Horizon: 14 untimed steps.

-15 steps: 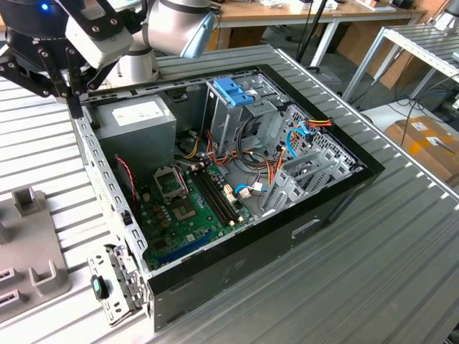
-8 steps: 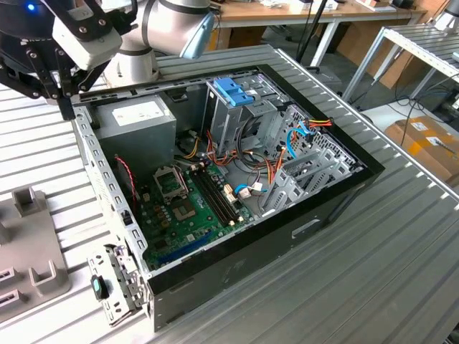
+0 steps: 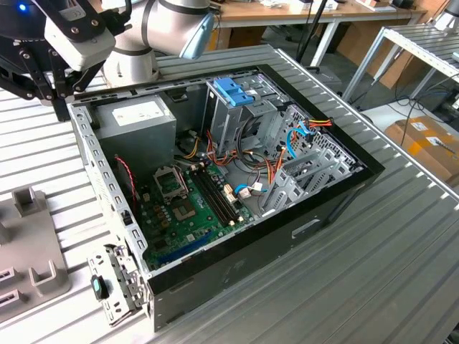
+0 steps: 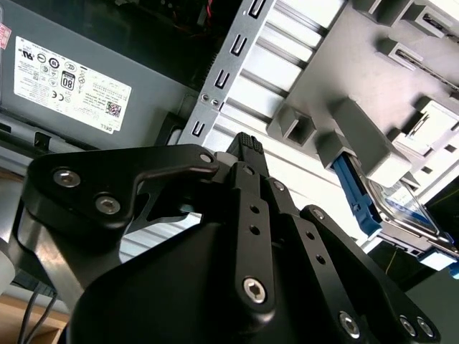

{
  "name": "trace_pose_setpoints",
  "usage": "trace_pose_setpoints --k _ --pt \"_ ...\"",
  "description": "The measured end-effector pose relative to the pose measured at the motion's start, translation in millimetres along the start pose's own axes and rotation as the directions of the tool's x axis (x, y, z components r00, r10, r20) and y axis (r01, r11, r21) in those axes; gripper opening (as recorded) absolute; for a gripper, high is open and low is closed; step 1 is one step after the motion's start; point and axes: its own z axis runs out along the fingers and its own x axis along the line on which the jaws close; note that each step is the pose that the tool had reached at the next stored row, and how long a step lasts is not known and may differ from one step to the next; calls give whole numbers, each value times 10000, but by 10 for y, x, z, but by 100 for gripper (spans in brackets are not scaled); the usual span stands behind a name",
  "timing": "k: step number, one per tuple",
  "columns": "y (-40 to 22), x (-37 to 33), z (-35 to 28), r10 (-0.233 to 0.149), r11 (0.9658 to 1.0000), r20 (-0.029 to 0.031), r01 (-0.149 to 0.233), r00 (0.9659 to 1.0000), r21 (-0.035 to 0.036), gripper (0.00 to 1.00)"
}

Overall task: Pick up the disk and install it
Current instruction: 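Reach for the disk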

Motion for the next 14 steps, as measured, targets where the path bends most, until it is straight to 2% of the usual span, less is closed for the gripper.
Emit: trace_pose_setpoints --k 6,14 --pt "0 2 0 0 10000 -1 0 10000 0 11" --pt "-5 67 -2 1 10000 0 -1 10000 0 11"
